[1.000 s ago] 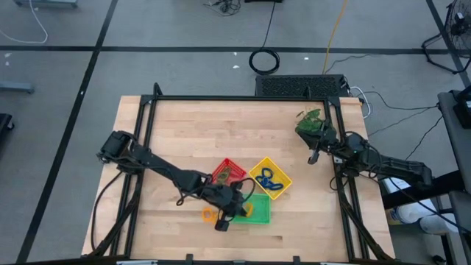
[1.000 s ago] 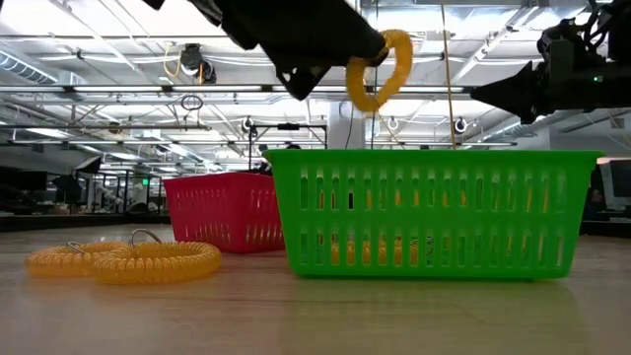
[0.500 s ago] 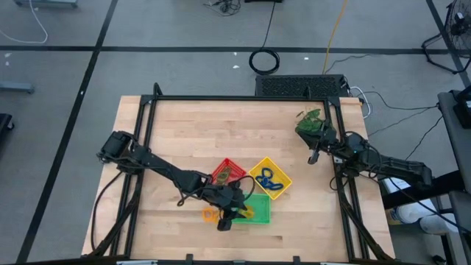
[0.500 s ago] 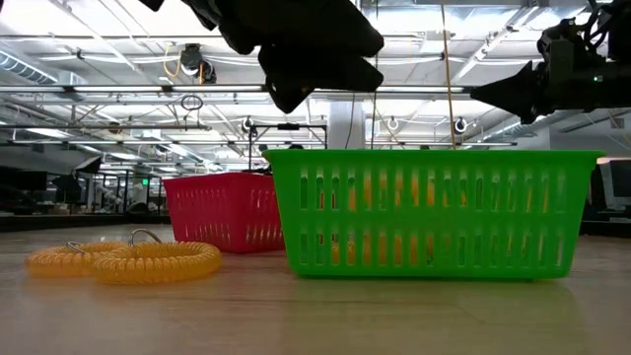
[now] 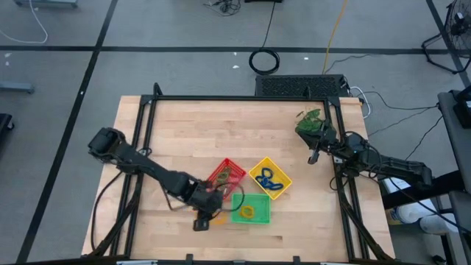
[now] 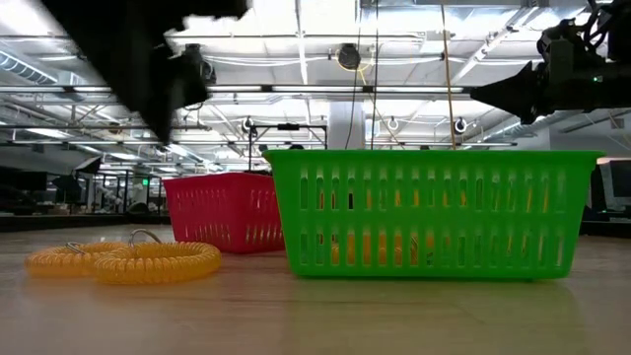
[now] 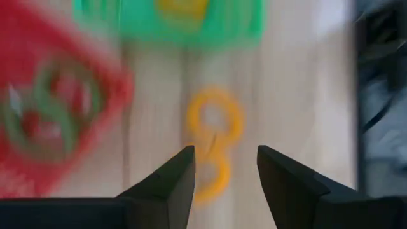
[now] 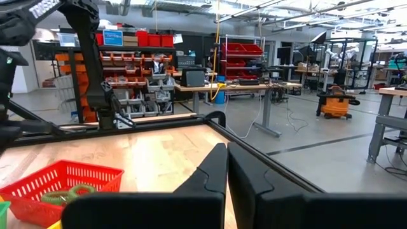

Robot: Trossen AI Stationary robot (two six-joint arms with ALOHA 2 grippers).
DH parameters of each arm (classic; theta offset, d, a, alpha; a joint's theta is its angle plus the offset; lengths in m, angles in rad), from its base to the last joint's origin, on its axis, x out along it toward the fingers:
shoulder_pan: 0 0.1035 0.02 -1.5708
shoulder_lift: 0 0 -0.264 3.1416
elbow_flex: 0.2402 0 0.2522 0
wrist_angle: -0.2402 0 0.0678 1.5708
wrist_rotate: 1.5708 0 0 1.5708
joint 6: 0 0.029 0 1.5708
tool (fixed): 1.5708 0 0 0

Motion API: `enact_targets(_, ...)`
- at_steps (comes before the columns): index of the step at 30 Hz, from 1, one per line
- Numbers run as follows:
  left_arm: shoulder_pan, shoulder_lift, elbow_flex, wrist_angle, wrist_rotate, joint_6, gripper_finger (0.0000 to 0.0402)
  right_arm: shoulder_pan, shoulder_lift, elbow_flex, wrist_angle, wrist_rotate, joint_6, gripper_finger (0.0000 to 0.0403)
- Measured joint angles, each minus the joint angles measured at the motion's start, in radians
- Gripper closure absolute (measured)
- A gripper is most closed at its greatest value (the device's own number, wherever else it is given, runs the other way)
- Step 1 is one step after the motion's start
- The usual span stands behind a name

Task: Sort spring keychains
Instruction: Put the yellow spring keychain into the green bin

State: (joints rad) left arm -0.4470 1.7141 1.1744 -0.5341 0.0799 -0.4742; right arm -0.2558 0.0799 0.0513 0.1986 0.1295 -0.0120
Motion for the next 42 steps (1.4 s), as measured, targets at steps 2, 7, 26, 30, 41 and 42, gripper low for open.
enact_targets(2, -0.035, 0.006, -0.001, -0.09, -0.032, -0.048, 0.0233, 0.0, 0.0, 0.0, 0.0, 0.0, 0.0, 0.0403)
enact_targets(7, -0.103, 0.026, -0.009, -0.122, -0.148, -0.119, 0.0248, 0.0, 0.0, 0.0, -0.001, 0.0, 0.0, 0.0403)
enact_targets(26, -0.184, 0.187, -0.009, 0.032, -0.216, -0.104, 0.0252, 0.0, 0.003, 0.0, 0.008, 0.0, 0.0, 0.0403)
enact_targets(30, -0.182, 0.217, -0.005, 0.035, -0.22, -0.112, 0.0252, 0.0, 0.003, 0.0, 0.007, 0.0, 0.0, 0.0403)
enact_targets(41, -0.181, 0.234, -0.006, 0.032, -0.202, -0.111, 0.0268, 0.0, 0.004, 0.0, 0.007, 0.0, 0.0, 0.0403)
enact_targets(42, -0.181, 0.234, -0.006, 0.032, -0.199, -0.11, 0.0277, 0.0, 0.004, 0.0, 0.007, 0.0, 0.0, 0.0403)
